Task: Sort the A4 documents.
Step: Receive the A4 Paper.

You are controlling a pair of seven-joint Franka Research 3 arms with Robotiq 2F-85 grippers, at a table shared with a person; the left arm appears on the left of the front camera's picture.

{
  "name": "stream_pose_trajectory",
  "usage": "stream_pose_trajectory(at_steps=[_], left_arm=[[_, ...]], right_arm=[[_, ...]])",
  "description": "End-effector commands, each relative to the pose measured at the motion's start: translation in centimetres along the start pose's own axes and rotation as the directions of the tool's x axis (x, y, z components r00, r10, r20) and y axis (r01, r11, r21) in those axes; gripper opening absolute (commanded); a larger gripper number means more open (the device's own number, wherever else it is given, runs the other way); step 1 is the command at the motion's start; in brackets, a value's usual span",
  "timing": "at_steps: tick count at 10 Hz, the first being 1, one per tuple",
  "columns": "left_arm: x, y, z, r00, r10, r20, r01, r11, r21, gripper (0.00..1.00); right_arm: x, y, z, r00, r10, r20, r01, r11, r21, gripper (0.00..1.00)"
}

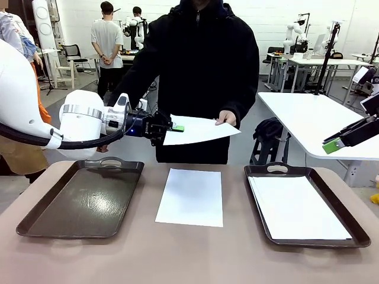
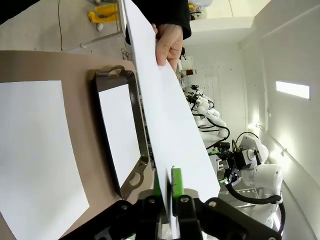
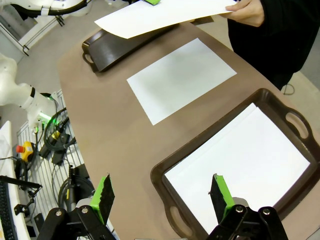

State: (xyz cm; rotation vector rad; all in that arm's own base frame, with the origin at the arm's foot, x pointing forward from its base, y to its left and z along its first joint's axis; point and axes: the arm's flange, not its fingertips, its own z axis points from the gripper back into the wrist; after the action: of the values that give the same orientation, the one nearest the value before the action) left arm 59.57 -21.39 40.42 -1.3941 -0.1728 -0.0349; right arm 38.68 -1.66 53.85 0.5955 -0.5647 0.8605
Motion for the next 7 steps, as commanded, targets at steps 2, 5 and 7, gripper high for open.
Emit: stream_pose_trajectory(at_steps=[2, 5, 7], left_arm=[[0.48, -0.13, 0.06, 0.999, 0.036, 0.039, -0.036, 0.999, 0.000, 0.00], [0.05, 0.06, 0.08, 0.998, 0.043, 0.043, -0.043, 0.999, 0.003, 0.00], [0.13, 0.21, 0.23, 1.000, 0.020, 0.015, -0.020, 1.000, 0.012, 0.00]], right_arm=[[-0.03, -0.02, -0.14, 1.000, 0.002, 0.002, -0.002, 1.000, 0.005, 1.00], [-0.03, -0.02, -0.14, 1.000, 0.002, 0.002, -0.002, 1.000, 0.005, 1.00], [-0.03, -0.02, -0.14, 1.000, 0.002, 0.002, -0.002, 1.000, 0.005, 1.00]])
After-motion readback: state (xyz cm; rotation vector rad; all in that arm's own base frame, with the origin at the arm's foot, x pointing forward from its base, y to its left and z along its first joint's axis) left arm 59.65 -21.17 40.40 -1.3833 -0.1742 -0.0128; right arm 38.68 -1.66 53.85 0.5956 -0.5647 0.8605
